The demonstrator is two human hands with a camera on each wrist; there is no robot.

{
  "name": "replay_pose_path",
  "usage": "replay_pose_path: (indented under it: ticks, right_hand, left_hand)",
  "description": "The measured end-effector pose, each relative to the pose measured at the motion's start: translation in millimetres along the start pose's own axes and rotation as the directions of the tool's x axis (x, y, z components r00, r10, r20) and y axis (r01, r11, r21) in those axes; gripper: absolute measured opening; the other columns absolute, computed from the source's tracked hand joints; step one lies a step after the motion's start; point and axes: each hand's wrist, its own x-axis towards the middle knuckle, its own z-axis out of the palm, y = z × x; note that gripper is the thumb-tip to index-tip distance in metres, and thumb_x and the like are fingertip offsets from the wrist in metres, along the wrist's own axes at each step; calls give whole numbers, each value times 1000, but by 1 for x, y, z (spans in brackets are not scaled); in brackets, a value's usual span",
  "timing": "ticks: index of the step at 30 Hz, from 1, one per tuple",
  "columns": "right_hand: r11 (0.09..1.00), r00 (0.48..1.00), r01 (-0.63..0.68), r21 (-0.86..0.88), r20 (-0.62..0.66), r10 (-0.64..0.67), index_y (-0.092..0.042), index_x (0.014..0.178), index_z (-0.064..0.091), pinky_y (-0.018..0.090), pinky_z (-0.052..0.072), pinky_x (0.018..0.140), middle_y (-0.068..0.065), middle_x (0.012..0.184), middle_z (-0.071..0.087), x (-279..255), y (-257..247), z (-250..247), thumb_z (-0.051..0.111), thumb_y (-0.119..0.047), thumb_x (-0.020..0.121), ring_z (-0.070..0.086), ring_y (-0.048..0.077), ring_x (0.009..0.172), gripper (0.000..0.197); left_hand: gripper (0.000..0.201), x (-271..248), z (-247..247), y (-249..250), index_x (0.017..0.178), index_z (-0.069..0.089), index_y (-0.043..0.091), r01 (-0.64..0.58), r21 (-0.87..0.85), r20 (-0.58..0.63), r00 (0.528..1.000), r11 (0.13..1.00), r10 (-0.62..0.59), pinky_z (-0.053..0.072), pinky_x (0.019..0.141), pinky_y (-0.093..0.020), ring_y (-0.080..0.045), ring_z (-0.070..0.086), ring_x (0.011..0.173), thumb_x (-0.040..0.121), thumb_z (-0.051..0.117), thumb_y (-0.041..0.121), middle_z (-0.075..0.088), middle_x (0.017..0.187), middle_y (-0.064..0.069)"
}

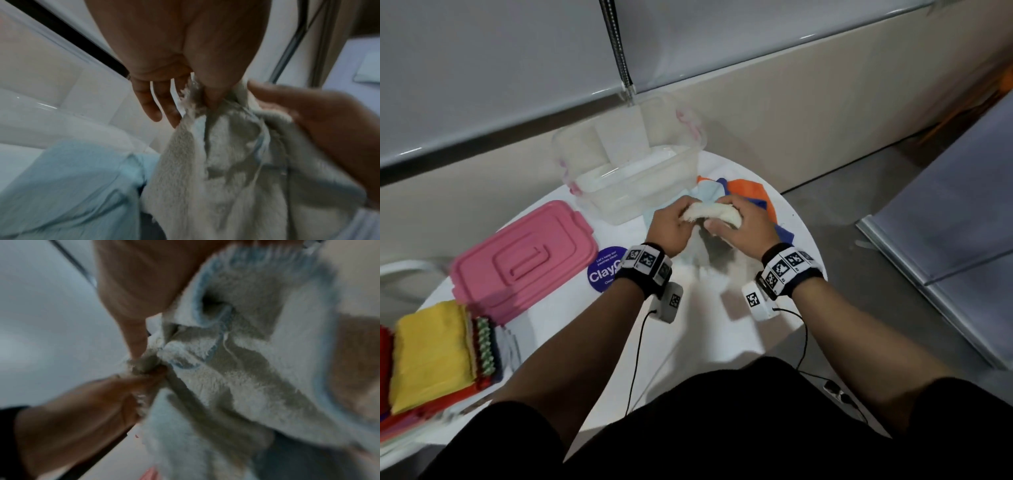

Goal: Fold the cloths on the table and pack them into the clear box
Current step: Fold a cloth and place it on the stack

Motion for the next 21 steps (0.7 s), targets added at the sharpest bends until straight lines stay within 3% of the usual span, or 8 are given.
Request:
replay_pose_path:
  ticks: [2,5,8,10,12,14,17,21]
  right_hand:
    - [982,992,82,-170,-81,-97,-24,109,59,28,49,80,-7,105,65,4,-11,-4,76,-24,75,52,3,86,38]
    - [984,965,158,-84,-197,-172,-22,101,59,30,50,80,-3,100,65,4,-35,-4,68,-7,74,57,10,86,32]
    - [983,939,182,3,-298,-173,-21,95,63,22,48,70,-6,82,64,2,-64,-3,65,-4,78,58,10,73,24]
    - [978,916,210,5,-350,-194,-19,92,66,17,44,64,-13,73,61,1,-83,0,64,-7,80,53,2,64,18]
    - [970,900,242,15,-377,-219,-17,94,68,14,41,61,-13,70,60,-1,-101,6,61,-9,82,51,0,61,16]
    - [966,894,255,46,-392,-218,-17,98,68,17,42,60,-3,71,64,-2,-114,13,60,-13,85,51,4,61,16]
    - [963,906,246,105,-377,-191,-20,103,68,24,41,59,14,74,64,0,-121,30,60,-27,91,48,11,61,16]
    - [973,969,177,149,-200,-146,-15,96,68,33,40,61,14,71,60,-4,-127,53,58,-35,91,48,21,62,24]
  left_hand:
    - [36,3,-23,6,111,66,13,-7,-33,-77,997,999,4,45,79,-12,-2,59,89,80,54,-1,68,99,7]
    - [44,3,-51,24,112,62,9,-64,-66,-141,989,996,54,40,80,-5,1,55,92,75,44,-7,65,103,6]
    - [37,-4,-77,42,108,57,14,-38,-192,-214,977,981,-4,44,84,-14,-5,55,92,79,38,1,63,103,3]
    - [29,-11,-98,48,102,56,22,-2,-290,-253,964,957,-75,45,86,-24,-8,56,92,85,38,7,62,99,6]
    - [24,-21,-120,51,97,56,27,5,-299,-260,962,954,-87,46,82,-26,-9,57,87,90,39,12,63,92,8]
    - [17,-32,-141,50,95,59,25,3,-254,-258,963,967,-71,46,72,-24,-7,58,78,93,45,14,64,85,10]
    - [12,-51,-172,41,94,65,22,110,-291,-243,952,950,-185,50,58,-24,-12,63,66,91,59,12,69,83,3]
    - [20,-79,-208,20,93,68,22,176,-249,-255,937,952,-240,52,62,-23,-7,66,71,88,63,3,71,87,2]
